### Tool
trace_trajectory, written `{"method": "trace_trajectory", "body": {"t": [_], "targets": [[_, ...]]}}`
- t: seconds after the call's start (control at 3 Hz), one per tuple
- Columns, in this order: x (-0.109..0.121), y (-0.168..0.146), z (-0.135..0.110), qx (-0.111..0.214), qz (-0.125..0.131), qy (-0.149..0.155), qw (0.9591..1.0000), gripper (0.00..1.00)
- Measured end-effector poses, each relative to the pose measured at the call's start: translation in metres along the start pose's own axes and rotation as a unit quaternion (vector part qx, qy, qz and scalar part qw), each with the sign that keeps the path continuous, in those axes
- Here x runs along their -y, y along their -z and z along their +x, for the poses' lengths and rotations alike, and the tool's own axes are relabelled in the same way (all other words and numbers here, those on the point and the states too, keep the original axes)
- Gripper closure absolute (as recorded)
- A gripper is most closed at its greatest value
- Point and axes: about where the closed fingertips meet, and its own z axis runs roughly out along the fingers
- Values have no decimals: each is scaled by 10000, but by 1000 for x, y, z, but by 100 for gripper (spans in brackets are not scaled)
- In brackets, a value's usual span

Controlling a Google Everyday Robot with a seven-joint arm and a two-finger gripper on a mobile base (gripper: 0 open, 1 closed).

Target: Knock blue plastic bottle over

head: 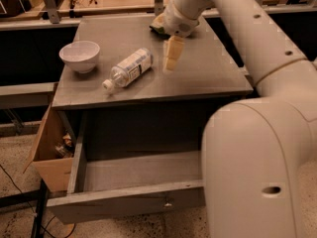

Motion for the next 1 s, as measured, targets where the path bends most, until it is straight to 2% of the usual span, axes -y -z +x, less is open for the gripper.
{"method": "trace_trajectory", "body": {"t": [0.33,0.67,1.0], "targets": [[12,44,30,1116,694,-1242,9835,0],[10,88,75,1873,1326,-2598,9380,0],[15,100,101,1964,1658,-3021,9180,0]]}}
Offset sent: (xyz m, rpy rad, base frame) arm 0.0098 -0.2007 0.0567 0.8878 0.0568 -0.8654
